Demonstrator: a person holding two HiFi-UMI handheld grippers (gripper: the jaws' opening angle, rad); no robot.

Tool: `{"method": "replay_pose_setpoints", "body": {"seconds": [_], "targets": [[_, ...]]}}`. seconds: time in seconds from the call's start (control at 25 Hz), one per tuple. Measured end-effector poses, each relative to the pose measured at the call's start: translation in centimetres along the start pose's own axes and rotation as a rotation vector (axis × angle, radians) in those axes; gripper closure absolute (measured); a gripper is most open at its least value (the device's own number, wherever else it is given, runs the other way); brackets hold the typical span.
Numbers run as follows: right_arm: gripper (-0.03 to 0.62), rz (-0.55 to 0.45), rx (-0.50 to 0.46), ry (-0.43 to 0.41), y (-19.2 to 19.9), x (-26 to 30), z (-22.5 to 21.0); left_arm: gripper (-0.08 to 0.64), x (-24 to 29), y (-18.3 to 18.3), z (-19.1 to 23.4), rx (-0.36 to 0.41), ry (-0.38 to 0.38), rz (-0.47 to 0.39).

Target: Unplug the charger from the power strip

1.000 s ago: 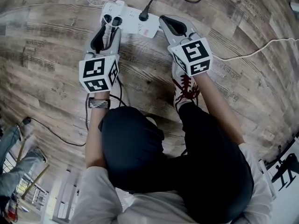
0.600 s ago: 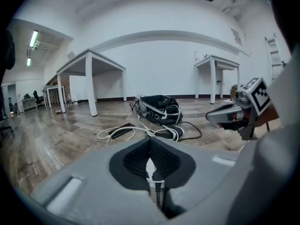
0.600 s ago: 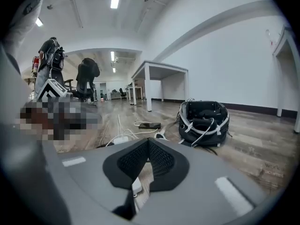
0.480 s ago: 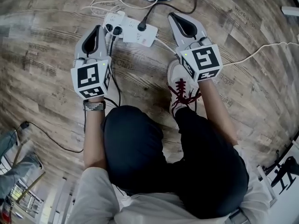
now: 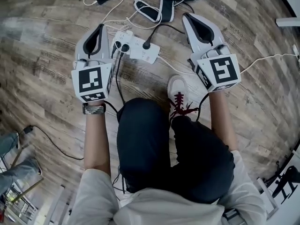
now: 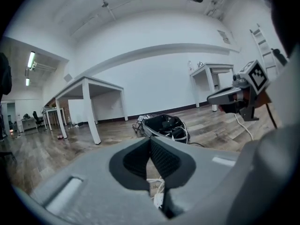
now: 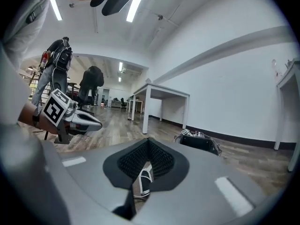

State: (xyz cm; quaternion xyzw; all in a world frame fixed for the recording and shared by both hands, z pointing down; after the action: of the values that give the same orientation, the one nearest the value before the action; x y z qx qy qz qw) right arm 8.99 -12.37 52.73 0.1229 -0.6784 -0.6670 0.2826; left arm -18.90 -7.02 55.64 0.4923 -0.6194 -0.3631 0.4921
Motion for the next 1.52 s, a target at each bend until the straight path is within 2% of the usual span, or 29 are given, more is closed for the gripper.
{"method": "replay_pose_setpoints", "body": {"seconds": [0.24,0.4,0.64,0.88,1.04,1.28,1.52], "targets": [[0.591,-0.041,-0.042,0.019,-7.3,-1.8,-2.0,0.555,0.0,-6.7,1.2,0.018,-0.031,-0.07],[0.591,-0.053,-0.033,0.038,-11.4,-3.3,-3.3,0.555,-1.0,-11.4,2.1,0.012,-0.032,-0.091],[0.591,-0.045,-0.021,0.069,-18.7,-6.3,-5.3,0.555,-2.7,-18.8,3.4,0.013,-0.028,-0.027],[0.591,-0.047,-0.05,0.103,-30.3,-9.0,-6.7,0.555,-5.1,-29.7,6.1,0.018,-0.025,-0.029],[0.591,-0.098,-0.086,0.114,-39.3,-10.6,-7.3,0.555,-6.8,-38.0,8.3,0.027,-0.04,-0.061],[0.591,-0.121,-0.105,0.098,-52.0,-12.8,-7.6,0.555,-9.7,-49.8,11.3,0.043,-0.054,-0.094],[0.591,-0.142,-0.09,0.112,-61.7,-16.1,-6.5,0.555,-14.1,-58.7,13.3,0.04,-0.053,-0.109]]}}
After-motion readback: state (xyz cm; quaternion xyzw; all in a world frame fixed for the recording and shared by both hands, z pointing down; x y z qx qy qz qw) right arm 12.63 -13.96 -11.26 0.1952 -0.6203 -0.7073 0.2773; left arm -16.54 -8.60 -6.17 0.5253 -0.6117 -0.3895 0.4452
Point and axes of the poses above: the fingertips, and each gripper's own axes: x forward along the fingers, z to its left, y out of its underside, the point moved 9 cm from there along -x, backward along the fingers, and after that the axes turned 13 degrees about -y, right-handed, at the moved point
